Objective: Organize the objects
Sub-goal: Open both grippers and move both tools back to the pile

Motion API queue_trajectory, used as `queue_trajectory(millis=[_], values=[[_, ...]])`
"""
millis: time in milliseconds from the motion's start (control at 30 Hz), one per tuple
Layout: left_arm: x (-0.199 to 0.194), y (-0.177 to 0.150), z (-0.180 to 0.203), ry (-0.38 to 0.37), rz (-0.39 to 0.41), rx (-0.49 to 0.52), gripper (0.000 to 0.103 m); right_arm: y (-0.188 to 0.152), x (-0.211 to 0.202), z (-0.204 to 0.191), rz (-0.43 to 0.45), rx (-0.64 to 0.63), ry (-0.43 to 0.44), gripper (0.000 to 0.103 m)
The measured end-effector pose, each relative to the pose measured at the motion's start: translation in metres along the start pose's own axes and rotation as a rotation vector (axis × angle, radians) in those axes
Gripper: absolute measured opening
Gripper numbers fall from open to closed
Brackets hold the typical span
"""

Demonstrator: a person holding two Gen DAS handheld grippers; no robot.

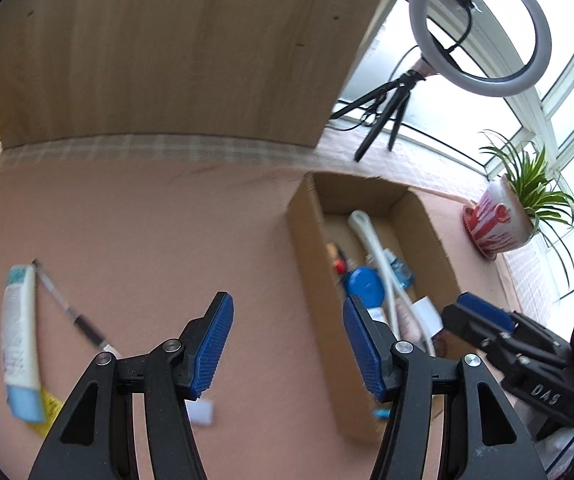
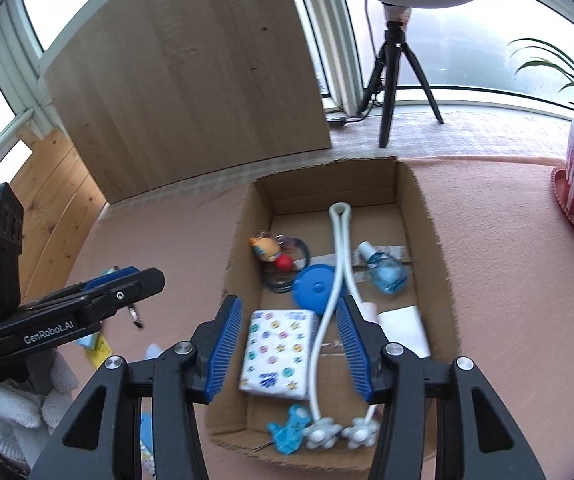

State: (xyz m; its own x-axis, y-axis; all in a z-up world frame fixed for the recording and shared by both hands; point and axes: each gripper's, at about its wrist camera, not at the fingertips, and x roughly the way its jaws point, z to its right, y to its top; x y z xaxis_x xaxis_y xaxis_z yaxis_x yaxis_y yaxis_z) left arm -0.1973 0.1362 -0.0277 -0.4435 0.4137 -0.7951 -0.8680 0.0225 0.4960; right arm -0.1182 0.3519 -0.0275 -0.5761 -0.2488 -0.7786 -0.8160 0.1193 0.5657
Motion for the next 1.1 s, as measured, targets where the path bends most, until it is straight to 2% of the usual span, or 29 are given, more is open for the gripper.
queue_trajectory(millis=[167,367,667,767,900,1100], values=[[-0.025,-0.026,-0.043,0.037,-0.008,-0.053,0.061,-0.017,-0.007,-0.028,-0.009,-0.047,0.043,0.046],[-0.051,-0.065,-0.085,0.073,-0.022,-0.112,0.061,-0.049,-0.007,-0.069,-0.061,-0.163,0.085,0.046],[-0.064,-0.136,-0.116,0.069,-0.078,-0.195,0.061,-0.120,0.022,-0.120,-0.268,-0.333,0.190,0.046],[-0.064,-0.149,-0.117,0.112,-0.085,-0.172,0.061,-0.138,0.033,-0.127,-0.323,-0.342,0.208,0.044],[-0.064,-0.156,-0.109,0.201,-0.086,-0.103,0.061,-0.154,0.043,-0.135,-0.372,-0.365,0.211,0.033],[-0.068,-0.160,-0.100,0.225,-0.074,-0.045,0.061,-0.164,0.050,-0.138,-0.414,-0.373,0.193,0.030]])
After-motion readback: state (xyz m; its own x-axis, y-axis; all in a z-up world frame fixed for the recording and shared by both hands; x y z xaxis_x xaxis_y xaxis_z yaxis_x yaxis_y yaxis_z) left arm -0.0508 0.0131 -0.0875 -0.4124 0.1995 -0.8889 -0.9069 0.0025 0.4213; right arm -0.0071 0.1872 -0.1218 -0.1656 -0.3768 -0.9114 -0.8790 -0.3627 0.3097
